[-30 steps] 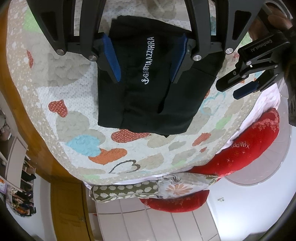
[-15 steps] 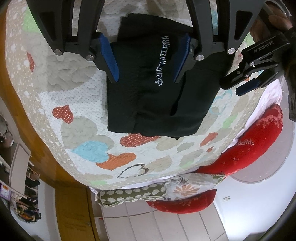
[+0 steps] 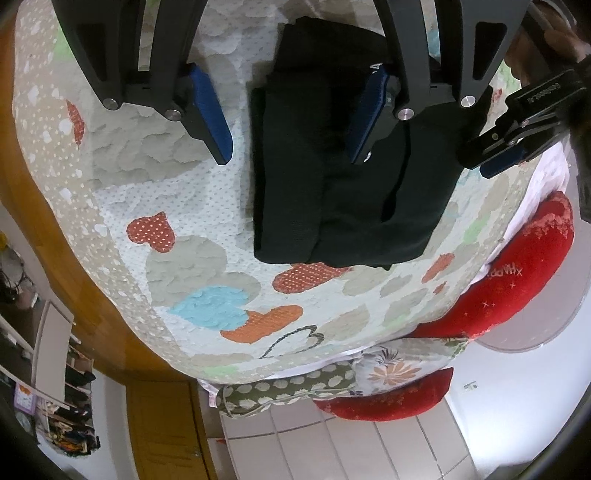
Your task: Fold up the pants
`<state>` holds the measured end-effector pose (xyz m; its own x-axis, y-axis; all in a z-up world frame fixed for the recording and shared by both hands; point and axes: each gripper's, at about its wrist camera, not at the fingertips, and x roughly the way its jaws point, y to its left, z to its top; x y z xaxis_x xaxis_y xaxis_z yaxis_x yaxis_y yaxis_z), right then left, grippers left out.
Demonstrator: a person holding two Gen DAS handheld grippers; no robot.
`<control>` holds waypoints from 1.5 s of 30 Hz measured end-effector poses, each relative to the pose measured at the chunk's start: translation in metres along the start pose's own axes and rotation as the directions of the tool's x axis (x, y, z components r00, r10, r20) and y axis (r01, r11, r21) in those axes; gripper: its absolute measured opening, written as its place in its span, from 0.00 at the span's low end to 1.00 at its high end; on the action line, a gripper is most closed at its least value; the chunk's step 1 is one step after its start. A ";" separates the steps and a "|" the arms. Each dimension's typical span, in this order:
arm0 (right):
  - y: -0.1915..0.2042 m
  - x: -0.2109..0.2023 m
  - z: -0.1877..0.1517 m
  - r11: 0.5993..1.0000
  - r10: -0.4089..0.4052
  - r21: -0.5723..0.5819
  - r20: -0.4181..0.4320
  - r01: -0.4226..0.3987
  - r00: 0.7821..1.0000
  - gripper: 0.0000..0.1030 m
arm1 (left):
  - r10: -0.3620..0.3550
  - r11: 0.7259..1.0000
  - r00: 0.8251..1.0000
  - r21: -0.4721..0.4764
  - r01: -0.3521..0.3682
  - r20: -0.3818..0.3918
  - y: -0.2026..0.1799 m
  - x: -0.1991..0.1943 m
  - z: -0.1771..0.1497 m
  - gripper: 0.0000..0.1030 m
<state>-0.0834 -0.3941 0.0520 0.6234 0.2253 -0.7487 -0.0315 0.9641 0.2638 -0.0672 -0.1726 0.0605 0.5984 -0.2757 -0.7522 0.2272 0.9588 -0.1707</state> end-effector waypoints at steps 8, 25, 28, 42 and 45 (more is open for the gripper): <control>-0.012 0.018 0.002 0.997 0.058 0.053 -0.033 -0.057 0.998 0.63 | -0.066 0.998 0.997 -0.014 0.066 -0.044 0.002 0.015 0.004 0.71; -0.005 0.033 0.034 0.997 0.080 -0.005 0.026 -0.079 0.996 0.65 | -0.110 0.993 0.991 -0.046 0.107 -0.079 0.001 0.035 0.015 0.74; -0.001 0.038 0.048 0.998 0.063 -0.028 0.039 -0.062 0.997 0.62 | -0.070 0.998 0.995 -0.009 0.069 -0.066 -0.005 0.030 0.012 0.74; -0.003 0.035 0.054 0.999 -0.019 -0.036 0.055 0.021 0.998 0.41 | -0.085 0.996 0.992 -0.001 0.085 -0.090 -0.011 0.038 0.003 0.78; 0.010 0.010 0.062 0.997 -0.009 -0.075 0.114 0.018 0.993 0.42 | -0.067 0.998 0.995 0.010 0.068 -0.070 -0.013 0.027 -0.002 0.78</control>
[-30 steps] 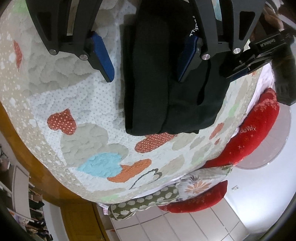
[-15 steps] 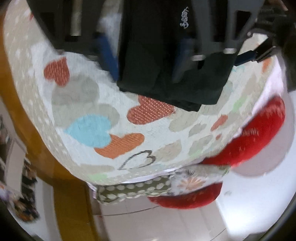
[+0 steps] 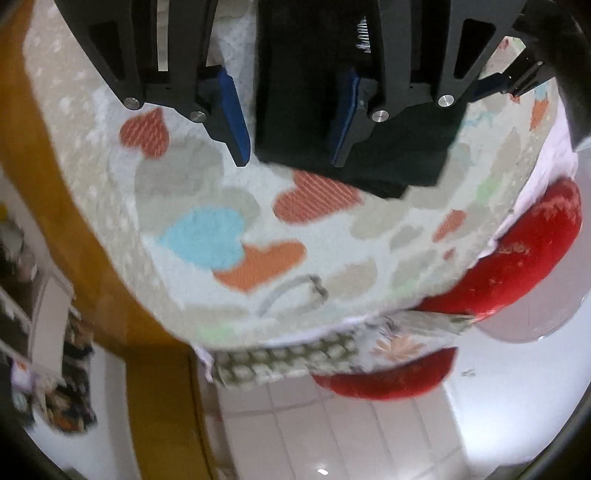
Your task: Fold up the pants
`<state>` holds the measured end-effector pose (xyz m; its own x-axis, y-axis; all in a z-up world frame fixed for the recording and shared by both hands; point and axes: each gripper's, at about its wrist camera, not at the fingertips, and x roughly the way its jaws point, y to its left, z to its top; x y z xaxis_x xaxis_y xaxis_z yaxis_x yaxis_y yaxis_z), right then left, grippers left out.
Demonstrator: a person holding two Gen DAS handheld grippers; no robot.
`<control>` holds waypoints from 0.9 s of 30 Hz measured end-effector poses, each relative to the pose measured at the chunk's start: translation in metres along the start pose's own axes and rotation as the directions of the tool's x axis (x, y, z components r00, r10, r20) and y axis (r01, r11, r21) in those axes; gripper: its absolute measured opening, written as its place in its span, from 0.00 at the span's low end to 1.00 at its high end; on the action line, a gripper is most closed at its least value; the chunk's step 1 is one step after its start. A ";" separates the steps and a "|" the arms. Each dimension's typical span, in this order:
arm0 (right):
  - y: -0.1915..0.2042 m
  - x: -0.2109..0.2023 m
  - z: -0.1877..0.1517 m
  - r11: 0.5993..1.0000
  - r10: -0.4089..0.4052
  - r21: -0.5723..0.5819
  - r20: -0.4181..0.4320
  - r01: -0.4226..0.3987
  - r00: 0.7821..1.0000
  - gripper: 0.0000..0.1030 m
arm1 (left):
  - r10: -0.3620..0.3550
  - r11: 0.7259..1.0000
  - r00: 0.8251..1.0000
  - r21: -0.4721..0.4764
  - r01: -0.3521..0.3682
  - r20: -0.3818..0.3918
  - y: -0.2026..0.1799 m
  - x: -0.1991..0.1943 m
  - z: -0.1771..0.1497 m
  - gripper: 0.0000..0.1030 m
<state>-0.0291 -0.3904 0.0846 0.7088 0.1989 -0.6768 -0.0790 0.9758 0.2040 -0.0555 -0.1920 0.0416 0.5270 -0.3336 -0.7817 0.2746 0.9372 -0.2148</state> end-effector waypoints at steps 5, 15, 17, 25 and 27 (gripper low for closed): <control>0.051 0.006 0.011 0.974 0.157 -0.159 -0.056 -0.164 0.986 0.42 | 0.009 1.000 1.000 -0.010 -0.009 0.020 -0.002 -0.007 -0.011 0.78; 0.078 0.099 0.005 0.967 0.148 -0.174 -0.204 -0.185 0.968 0.40 | -0.016 0.999 1.000 -0.043 0.017 0.012 0.001 0.002 -0.016 0.78; 0.076 0.095 0.008 0.969 0.147 -0.165 -0.205 -0.182 0.968 0.40 | -0.024 0.999 1.000 -0.046 0.025 0.006 0.002 0.003 -0.016 0.78; 0.044 0.002 -0.018 0.983 0.084 -0.153 -0.121 -0.102 0.989 0.48 | -0.021 0.999 1.000 -0.031 0.021 0.001 0.002 -0.007 -0.016 0.78; 0.036 -0.009 -0.037 0.987 0.065 -0.140 -0.137 -0.085 0.988 0.48 | -0.014 0.999 1.000 -0.031 0.014 0.004 0.001 -0.007 -0.017 0.78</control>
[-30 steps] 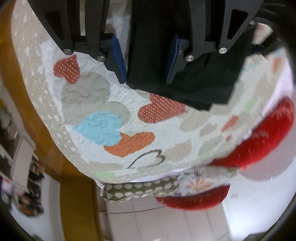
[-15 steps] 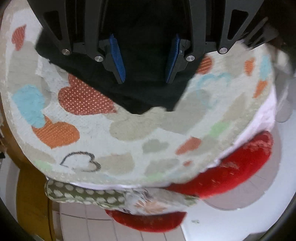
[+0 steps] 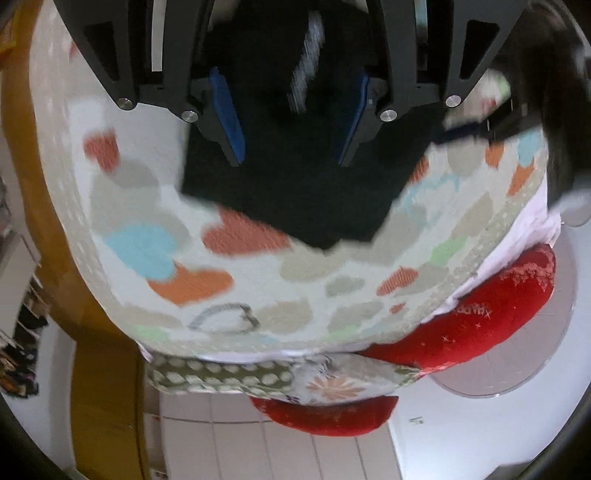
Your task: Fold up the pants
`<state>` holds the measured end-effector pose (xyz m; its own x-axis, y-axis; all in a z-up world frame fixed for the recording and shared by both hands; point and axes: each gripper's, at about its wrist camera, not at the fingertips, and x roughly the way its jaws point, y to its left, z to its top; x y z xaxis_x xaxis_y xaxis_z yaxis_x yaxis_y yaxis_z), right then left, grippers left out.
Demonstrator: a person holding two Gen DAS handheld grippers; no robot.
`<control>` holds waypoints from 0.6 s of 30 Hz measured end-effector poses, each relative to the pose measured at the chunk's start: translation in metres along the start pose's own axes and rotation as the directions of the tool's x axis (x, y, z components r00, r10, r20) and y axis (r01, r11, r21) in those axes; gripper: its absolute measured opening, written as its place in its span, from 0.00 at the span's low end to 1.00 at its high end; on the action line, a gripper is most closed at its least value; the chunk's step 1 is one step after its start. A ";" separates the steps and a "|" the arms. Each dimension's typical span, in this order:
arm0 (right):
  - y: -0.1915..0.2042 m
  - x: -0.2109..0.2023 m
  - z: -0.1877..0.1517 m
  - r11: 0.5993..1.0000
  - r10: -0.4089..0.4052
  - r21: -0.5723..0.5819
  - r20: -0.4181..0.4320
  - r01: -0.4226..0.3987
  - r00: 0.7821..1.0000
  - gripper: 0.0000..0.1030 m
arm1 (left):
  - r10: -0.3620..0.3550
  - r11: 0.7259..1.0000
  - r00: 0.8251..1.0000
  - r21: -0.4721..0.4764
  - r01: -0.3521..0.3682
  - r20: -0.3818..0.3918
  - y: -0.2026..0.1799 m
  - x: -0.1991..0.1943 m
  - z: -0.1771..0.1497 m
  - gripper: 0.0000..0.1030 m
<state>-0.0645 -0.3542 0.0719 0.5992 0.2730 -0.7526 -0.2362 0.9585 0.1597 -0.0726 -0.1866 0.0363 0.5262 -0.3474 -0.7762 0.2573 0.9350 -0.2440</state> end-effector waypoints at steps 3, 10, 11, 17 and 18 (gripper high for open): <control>-0.006 0.004 -0.029 0.996 -0.084 -0.004 -0.048 0.084 0.995 0.49 | 0.001 1.000 1.000 -0.005 -0.001 0.000 0.000 -0.001 -0.001 0.78; -0.038 -0.002 -0.037 0.991 0.021 0.136 0.003 -0.021 1.000 0.53 | 0.002 1.000 1.000 0.005 -0.002 -0.003 0.001 -0.009 0.006 0.78; -0.044 -0.002 -0.037 0.985 0.040 0.165 0.013 -0.041 0.999 0.57 | -0.001 1.000 1.000 0.002 0.001 0.001 0.002 -0.010 0.007 0.78; -0.060 0.010 -0.033 0.967 0.125 0.219 0.047 -0.132 0.991 0.66 | -0.051 0.998 0.998 -0.047 0.050 -0.024 0.019 0.000 0.020 0.78; -0.062 0.013 -0.032 0.960 0.151 0.230 0.044 -0.157 0.988 0.66 | -0.059 0.997 0.998 -0.057 0.058 -0.027 0.022 0.002 0.022 0.78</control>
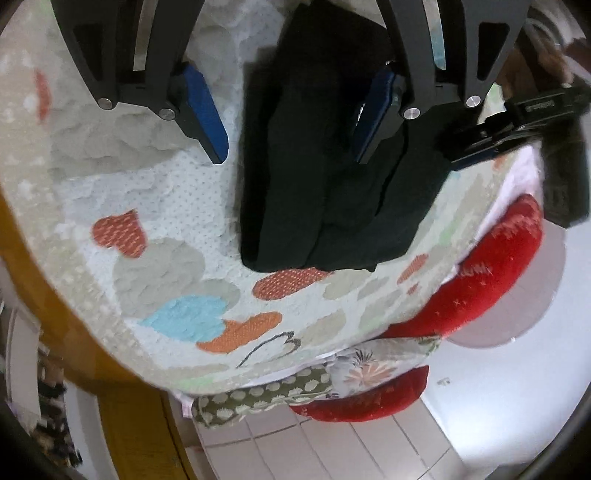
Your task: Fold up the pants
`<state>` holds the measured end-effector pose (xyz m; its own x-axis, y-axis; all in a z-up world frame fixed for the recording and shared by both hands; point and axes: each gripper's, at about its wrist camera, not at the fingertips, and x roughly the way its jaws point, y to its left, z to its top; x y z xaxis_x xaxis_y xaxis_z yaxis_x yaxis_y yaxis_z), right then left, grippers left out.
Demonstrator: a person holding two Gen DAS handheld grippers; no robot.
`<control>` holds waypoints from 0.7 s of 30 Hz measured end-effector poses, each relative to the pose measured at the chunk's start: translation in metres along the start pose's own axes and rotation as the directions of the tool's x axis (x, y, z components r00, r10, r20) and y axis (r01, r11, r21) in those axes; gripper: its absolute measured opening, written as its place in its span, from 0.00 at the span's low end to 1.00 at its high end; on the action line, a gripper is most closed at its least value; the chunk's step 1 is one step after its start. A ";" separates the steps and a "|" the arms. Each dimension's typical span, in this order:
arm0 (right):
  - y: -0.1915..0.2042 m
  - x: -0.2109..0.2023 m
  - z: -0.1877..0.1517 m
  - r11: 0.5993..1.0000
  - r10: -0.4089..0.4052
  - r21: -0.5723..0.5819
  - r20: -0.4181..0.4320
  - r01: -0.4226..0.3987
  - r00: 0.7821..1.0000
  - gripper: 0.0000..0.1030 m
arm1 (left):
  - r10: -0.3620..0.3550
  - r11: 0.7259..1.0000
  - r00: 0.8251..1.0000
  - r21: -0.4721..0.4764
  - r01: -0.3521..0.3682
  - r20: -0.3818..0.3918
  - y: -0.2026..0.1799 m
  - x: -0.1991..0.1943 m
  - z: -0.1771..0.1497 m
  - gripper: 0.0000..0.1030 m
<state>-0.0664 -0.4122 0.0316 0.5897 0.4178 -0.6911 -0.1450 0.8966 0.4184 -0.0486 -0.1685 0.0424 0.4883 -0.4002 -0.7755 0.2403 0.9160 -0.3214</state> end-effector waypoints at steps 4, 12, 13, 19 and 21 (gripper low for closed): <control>0.001 0.017 0.001 0.997 0.077 -0.021 -0.026 -0.077 0.997 0.71 | -0.063 0.997 0.997 -0.035 0.062 -0.032 0.010 0.015 0.006 0.78; 0.001 0.031 0.005 0.992 0.123 0.006 0.041 -0.123 0.992 0.68 | -0.088 0.996 0.996 -0.017 0.087 -0.033 0.004 0.031 0.011 0.83; 0.003 0.031 0.005 0.994 0.107 0.003 0.043 -0.107 0.993 0.63 | -0.086 0.996 0.996 -0.009 0.086 -0.026 0.002 0.032 0.010 0.83; 0.017 0.015 0.013 0.988 0.147 0.033 0.073 -0.150 0.986 0.36 | -0.123 0.992 0.992 0.023 0.123 -0.005 -0.003 0.018 0.013 0.43; 0.035 0.006 0.019 0.988 0.156 0.001 0.079 -0.156 0.985 0.35 | -0.142 0.990 0.990 0.020 0.142 -0.008 0.001 0.006 0.018 0.37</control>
<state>-0.0526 -0.3811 0.0535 0.6206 0.5394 -0.5691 -0.2344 0.8202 0.5218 -0.0302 -0.1703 0.0474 0.4422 -0.5258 -0.7267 0.3240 0.8491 -0.4172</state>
